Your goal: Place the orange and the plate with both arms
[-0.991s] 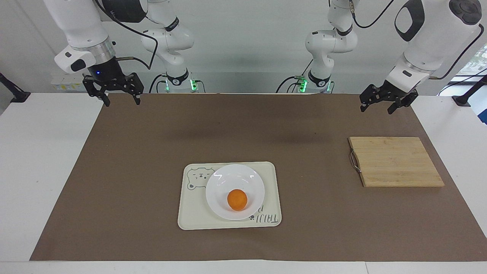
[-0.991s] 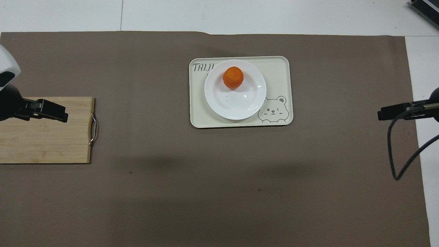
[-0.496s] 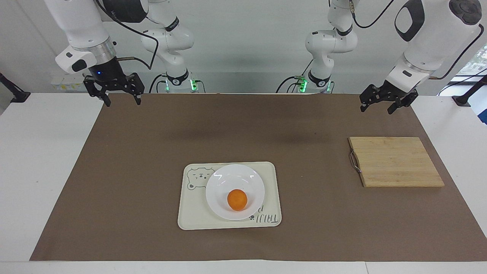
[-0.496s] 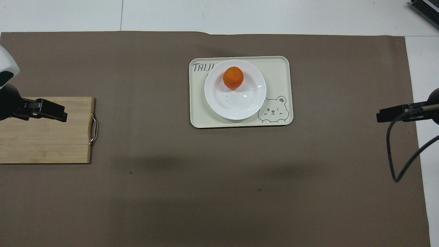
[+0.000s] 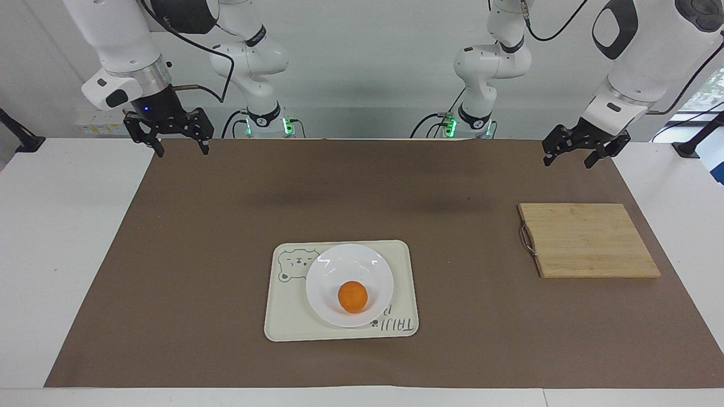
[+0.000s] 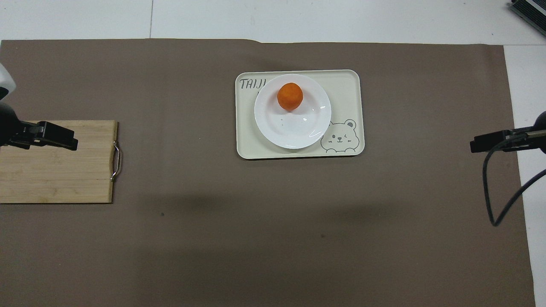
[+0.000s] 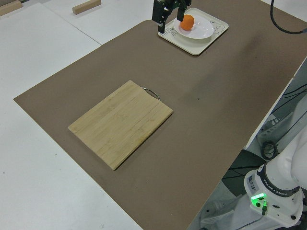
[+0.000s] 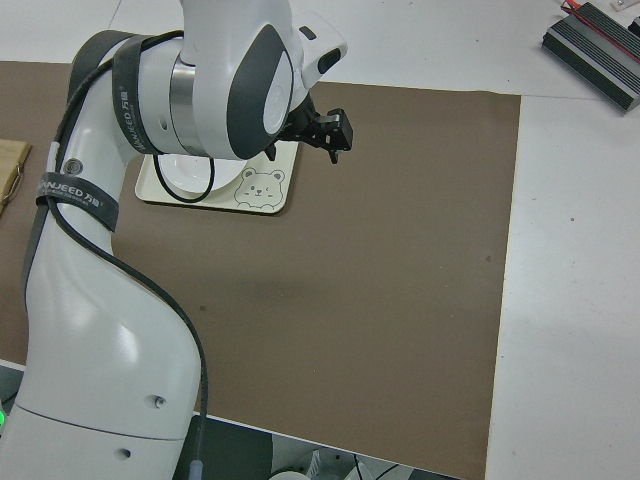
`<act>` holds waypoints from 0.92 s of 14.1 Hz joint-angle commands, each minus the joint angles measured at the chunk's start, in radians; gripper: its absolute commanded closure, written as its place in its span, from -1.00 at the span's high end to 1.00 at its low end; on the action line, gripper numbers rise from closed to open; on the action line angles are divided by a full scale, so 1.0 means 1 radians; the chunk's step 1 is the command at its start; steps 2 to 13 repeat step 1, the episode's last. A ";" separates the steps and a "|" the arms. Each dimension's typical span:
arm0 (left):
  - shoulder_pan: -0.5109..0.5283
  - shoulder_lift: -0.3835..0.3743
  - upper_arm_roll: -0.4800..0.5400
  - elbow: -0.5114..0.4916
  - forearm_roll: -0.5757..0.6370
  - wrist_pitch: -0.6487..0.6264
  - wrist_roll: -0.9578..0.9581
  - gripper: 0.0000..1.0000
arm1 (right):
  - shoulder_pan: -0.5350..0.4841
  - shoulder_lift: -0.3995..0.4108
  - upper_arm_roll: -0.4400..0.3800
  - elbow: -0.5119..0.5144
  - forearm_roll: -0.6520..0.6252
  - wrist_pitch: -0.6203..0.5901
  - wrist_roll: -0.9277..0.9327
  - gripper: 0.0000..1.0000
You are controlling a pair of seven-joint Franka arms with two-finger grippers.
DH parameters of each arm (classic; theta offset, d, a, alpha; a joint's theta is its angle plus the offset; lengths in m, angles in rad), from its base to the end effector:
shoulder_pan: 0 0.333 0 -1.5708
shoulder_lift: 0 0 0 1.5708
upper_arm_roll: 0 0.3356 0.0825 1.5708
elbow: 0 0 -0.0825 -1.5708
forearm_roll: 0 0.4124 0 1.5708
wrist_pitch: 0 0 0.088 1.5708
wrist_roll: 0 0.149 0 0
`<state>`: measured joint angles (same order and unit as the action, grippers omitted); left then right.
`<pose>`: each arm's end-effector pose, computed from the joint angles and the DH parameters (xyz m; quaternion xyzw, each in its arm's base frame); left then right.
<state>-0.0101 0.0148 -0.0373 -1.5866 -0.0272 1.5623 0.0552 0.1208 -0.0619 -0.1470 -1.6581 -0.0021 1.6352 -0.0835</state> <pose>0.5835 -0.0316 0.5849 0.9984 -0.0511 -0.0195 0.0139 0.5696 -0.0175 0.5992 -0.9994 -0.0287 -0.0193 0.0024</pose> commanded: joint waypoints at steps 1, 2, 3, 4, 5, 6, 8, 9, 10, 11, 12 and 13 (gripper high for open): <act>0.010 0.001 -0.010 0.020 0.021 -0.022 -0.005 1.00 | -0.009 0.002 0.004 0.009 -0.015 -0.018 -0.016 1.00; 0.010 0.001 -0.010 0.020 0.021 -0.022 -0.005 1.00 | -0.009 0.002 0.004 0.009 -0.015 -0.018 -0.016 1.00; 0.010 0.001 -0.010 0.020 0.021 -0.022 -0.005 1.00 | -0.009 0.002 0.004 0.009 -0.015 -0.018 -0.016 1.00; 0.010 0.001 -0.010 0.020 0.021 -0.022 -0.005 1.00 | -0.009 0.002 0.004 0.009 -0.015 -0.018 -0.016 1.00; 0.010 0.001 -0.010 0.020 0.021 -0.022 -0.005 1.00 | -0.009 0.002 0.004 0.009 -0.015 -0.018 -0.016 1.00; 0.010 0.001 -0.010 0.020 0.021 -0.022 -0.005 1.00 | -0.009 0.002 0.004 0.009 -0.015 -0.018 -0.016 1.00; 0.010 0.001 -0.010 0.020 0.021 -0.022 -0.005 1.00 | -0.009 0.002 0.004 0.009 -0.015 -0.018 -0.016 1.00; 0.010 0.001 -0.010 0.020 0.021 -0.022 -0.005 1.00 | -0.009 0.002 0.004 0.009 -0.015 -0.018 -0.016 1.00; 0.010 0.001 -0.010 0.020 0.021 -0.022 -0.005 1.00 | -0.009 0.002 0.004 0.009 -0.015 -0.018 -0.016 1.00; 0.010 0.001 -0.010 0.020 0.021 -0.022 -0.005 1.00 | -0.009 0.002 0.004 0.009 -0.015 -0.018 -0.016 1.00; 0.010 0.001 -0.010 0.020 0.021 -0.022 -0.005 1.00 | -0.009 0.002 0.004 0.009 -0.015 -0.018 -0.016 1.00; 0.010 0.001 -0.010 0.020 0.021 -0.022 -0.005 1.00 | -0.009 0.002 0.004 0.009 -0.015 -0.018 -0.016 1.00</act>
